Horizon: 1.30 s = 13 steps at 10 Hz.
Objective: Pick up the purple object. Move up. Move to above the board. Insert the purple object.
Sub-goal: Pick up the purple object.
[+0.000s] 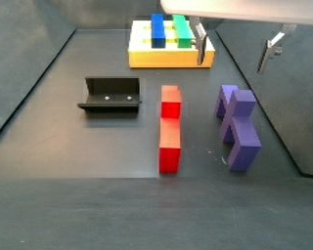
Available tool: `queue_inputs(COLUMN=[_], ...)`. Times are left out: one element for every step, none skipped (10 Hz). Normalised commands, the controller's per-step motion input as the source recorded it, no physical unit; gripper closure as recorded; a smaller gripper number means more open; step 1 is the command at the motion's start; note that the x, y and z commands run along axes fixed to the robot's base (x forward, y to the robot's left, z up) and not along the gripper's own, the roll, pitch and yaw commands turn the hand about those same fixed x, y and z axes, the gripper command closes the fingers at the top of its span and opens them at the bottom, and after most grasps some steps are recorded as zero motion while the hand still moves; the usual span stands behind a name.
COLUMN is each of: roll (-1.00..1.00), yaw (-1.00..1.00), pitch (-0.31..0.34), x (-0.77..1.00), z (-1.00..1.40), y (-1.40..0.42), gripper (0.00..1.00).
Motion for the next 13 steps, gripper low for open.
queue_inputs(roll=[0.11, 0.09, 0.03, 0.02, 0.01, 0.0, 0.0, 0.0, -0.02, -0.05, -0.08, -0.06, 0.0], yaw=[-0.98, -0.99, -1.0, -1.0, -1.0, -1.0, -1.0, -1.0, -1.0, -1.0, -1.0, -1.0, -0.99], pitch=[0.004, 0.003, 0.004, 0.004, 0.003, 0.0, 0.0, 0.0, 0.0, -0.004, -0.026, -0.036, -0.033], x=[-0.06, -0.1, -0.09, -0.09, -0.03, 0.0, 0.0, 0.0, 0.0, 0.0, -0.02, -0.03, -0.14], z=[0.0, 0.0, -0.01, -0.02, -0.04, -0.09, -0.16, -0.26, -0.31, -0.37, -0.43, -0.4, -0.32], y=[0.0, 0.0, 0.0, 0.0, 0.0, 0.0, 0.0, 0.0, 0.0, 0.0, 0.0, 0.0, 0.0], gripper=[0.0, 0.0, 0.0, 0.0, 0.0, 0.0, 0.0, 0.0, 0.0, 0.0, 0.0, 0.0, 0.0])
